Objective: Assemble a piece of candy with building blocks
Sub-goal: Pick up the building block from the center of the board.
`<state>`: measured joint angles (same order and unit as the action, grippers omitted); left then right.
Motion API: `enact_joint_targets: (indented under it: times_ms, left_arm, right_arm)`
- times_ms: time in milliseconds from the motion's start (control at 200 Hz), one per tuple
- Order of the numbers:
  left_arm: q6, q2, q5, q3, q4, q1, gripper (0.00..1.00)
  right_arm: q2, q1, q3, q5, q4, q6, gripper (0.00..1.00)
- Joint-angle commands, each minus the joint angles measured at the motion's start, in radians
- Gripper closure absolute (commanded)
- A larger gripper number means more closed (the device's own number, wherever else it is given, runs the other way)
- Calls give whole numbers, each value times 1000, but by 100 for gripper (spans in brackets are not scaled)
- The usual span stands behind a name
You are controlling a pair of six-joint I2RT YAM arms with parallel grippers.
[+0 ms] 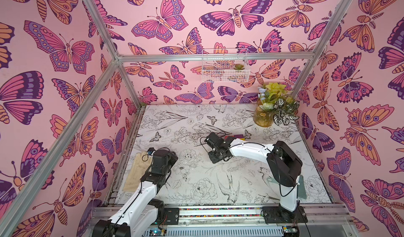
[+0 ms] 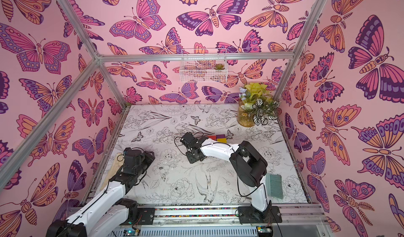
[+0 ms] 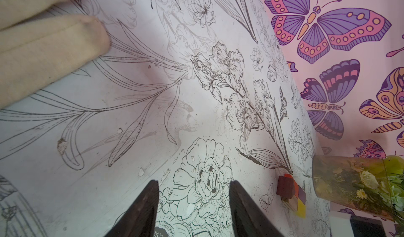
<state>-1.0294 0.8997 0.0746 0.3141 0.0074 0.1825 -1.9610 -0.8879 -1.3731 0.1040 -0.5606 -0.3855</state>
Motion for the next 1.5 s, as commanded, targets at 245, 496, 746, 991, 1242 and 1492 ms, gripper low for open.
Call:
enact_joint_targets:
  times_ms: [245, 496, 746, 991, 1242, 1492]
  left_arm:
    - [10, 9, -10, 5, 13, -5, 45]
    - [8, 10, -11, 5, 12, -6, 45]
    - [8, 15, -15, 5, 13, -6, 45]
    - [36, 68, -68, 63, 37, -3, 45]
    - [136, 186, -132, 160, 89, 66, 36]
    - [183, 338, -208, 251, 120, 123, 34]
  right_arm:
    - [1, 4, 20, 1, -15, -31, 59]
    - [11, 7, 34, 12, 3, -42, 65]
    - [63, 36, 97, -33, 78, -72, 70]
    - [176, 161, 287, -317, 366, -194, 71]
    - [187, 255, 393, -591, 639, -302, 73]
    - [85, 352, 491, -826, 979, -526, 73]
